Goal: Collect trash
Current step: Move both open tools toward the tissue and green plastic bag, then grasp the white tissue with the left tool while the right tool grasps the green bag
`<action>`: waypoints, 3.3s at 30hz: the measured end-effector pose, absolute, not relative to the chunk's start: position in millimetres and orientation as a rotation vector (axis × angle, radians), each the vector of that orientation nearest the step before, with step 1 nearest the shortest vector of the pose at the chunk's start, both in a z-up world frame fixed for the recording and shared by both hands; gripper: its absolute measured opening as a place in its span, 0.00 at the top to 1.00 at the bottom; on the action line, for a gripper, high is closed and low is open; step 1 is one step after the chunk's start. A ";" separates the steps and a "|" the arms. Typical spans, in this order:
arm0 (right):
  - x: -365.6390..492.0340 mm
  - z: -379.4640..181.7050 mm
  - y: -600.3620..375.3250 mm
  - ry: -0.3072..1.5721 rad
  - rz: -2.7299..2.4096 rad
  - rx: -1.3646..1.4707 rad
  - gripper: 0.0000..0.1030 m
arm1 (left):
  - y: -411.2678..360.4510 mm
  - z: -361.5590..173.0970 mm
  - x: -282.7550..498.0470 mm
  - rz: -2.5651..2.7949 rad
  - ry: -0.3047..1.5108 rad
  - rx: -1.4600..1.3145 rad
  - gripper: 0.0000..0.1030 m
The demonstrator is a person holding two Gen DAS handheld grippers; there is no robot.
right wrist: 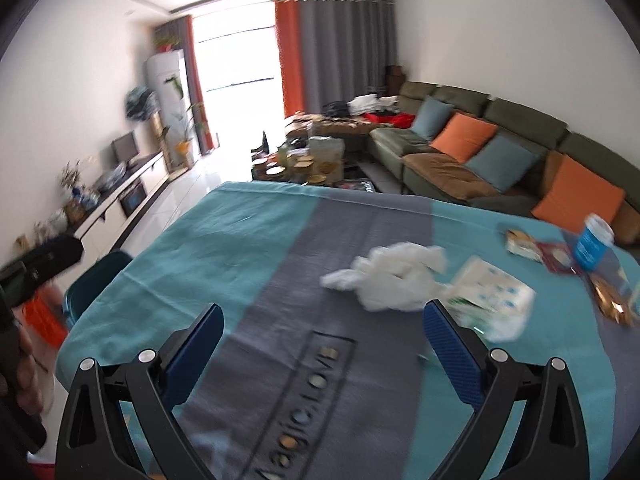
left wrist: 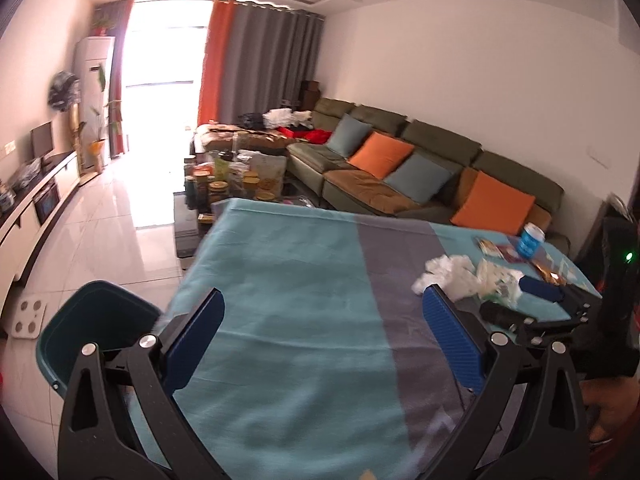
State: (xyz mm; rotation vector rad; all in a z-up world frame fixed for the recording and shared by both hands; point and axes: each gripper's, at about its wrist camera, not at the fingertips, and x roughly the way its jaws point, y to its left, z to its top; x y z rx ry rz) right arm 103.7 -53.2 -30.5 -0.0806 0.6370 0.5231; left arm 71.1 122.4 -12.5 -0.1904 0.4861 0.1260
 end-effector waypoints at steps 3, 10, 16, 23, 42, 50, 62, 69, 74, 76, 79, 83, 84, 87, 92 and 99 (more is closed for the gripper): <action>94.8 -27.8 -78.9 0.615 0.473 -0.022 0.07 | 109.2 -16.6 77.0 0.094 0.492 -0.174 0.05; 64.1 -18.8 -125.2 0.506 0.344 0.059 0.07 | 66.9 -19.8 80.4 0.026 0.468 -0.081 0.05; 41.4 -7.8 -132.8 0.426 0.292 0.028 0.07 | 39.1 -15.6 77.6 -0.012 0.419 -0.021 0.05; 34.0 -8.3 -136.5 0.419 0.265 0.021 0.07 | 23.5 -10.4 70.2 -0.033 0.369 0.012 0.05; 73.2 -31.1 -132.3 0.512 0.226 0.005 0.07 | 34.9 -20.6 106.1 -0.040 0.423 0.000 0.05; 109.8 -55.5 -123.3 0.601 0.234 0.000 0.07 | 31.7 -25.4 137.8 -0.053 0.437 0.011 0.05; 159.4 -83.2 -108.2 0.749 0.269 -0.006 0.39 | 26.3 -44.6 184.1 -0.072 0.496 0.014 0.05; 170.8 -91.1 -107.5 0.808 0.305 0.026 0.68 | 14.8 -51.9 213.7 -0.117 0.521 0.028 0.05; 169.4 -90.1 -112.4 0.809 0.322 0.055 0.76 | 2.8 -59.8 236.6 -0.161 0.560 0.026 0.05; 165.9 -90.2 -115.7 0.812 0.325 0.069 0.77 | -2.1 -64.2 245.7 -0.188 0.577 0.019 0.05; 162.1 -89.7 -122.1 0.810 0.333 0.090 0.77 | -5.7 -72.3 262.2 -0.217 0.614 -0.011 0.05; 160.6 -92.3 -128.0 0.817 0.336 0.103 0.77 | -2.8 -80.9 287.0 -0.224 0.660 -0.094 0.19; 161.1 -93.2 -127.4 0.819 0.336 0.106 0.77 | -2.6 -82.7 293.3 -0.224 0.672 -0.108 0.27; 162.9 -95.2 -127.0 0.822 0.341 0.105 0.77 | -3.7 -89.4 309.3 -0.228 0.710 -0.127 0.29; 166.2 -96.6 -127.5 0.824 0.352 0.101 0.77 | -8.2 -100.4 322.3 -0.252 0.757 -0.138 0.47; 165.0 -96.0 -127.2 0.820 0.353 0.099 0.77 | -9.9 -107.3 325.0 -0.251 0.777 -0.146 0.90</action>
